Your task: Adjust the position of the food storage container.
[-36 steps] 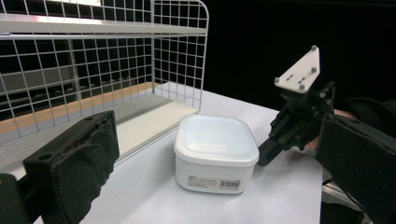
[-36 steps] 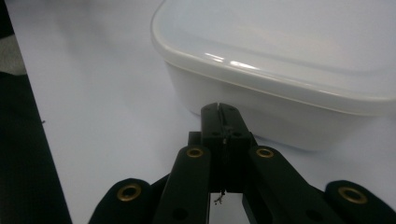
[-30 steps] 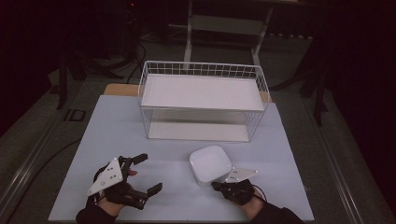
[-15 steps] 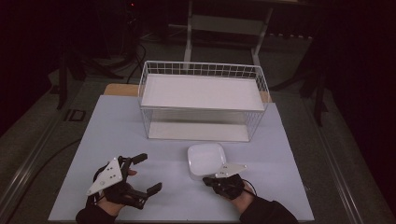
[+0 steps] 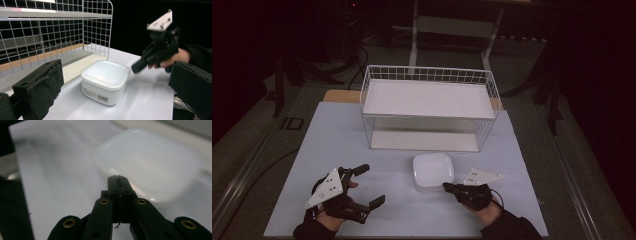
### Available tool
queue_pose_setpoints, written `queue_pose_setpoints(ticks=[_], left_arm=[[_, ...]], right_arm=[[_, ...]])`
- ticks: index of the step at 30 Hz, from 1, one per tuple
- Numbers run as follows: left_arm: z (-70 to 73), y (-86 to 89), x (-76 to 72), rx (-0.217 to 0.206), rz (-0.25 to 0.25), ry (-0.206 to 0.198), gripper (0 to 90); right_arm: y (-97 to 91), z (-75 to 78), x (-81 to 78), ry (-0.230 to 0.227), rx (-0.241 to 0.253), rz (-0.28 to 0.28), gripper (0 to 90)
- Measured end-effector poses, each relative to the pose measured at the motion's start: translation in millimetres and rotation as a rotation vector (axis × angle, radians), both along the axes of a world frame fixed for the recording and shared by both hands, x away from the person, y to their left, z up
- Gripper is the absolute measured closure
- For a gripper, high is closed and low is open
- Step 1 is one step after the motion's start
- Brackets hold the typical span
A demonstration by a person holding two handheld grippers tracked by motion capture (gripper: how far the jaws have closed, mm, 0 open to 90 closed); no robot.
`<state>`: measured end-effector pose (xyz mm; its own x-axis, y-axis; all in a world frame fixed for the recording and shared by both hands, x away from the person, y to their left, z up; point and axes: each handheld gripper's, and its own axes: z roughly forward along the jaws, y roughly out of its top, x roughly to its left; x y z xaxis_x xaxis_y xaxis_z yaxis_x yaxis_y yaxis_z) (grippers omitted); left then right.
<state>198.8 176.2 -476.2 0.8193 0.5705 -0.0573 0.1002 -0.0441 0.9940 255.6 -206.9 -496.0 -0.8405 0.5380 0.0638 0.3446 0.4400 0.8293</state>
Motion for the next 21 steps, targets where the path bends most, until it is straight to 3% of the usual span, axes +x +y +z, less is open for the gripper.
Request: queue_pose_setpoints(ticks=[2,3,8,15,17,21], left_arm=[[-0.1,-0.2,0.2,0.001,-0.001,0.000,0.0],[-0.4,-0.7,0.6,0.003,-0.001,0.001,0.0],[-2.0,-2.0,1.6,0.009,-0.003,0.010,0.0],[-3.6,-2.1,2.5,0.012,-0.010,0.019,0.0],[-3.9,-2.2,2.7,0.013,-0.010,0.021,0.0],[-4.3,-3.0,3.0,0.014,-0.015,0.022,0.0]], right_arm=[[-6.3,2.6,2.5,-0.009,0.006,-0.024,89.8],[-23.0,6.6,13.6,-0.026,0.015,-0.094,89.8],[-34.4,-1.3,33.2,-0.009,-0.007,-0.162,89.8],[-31.4,-19.5,47.5,0.040,-0.040,-0.185,89.8],[-26.4,-30.2,50.6,0.076,-0.056,-0.178,89.9],[-19.4,-32.7,48.8,0.084,-0.063,-0.153,89.9]])
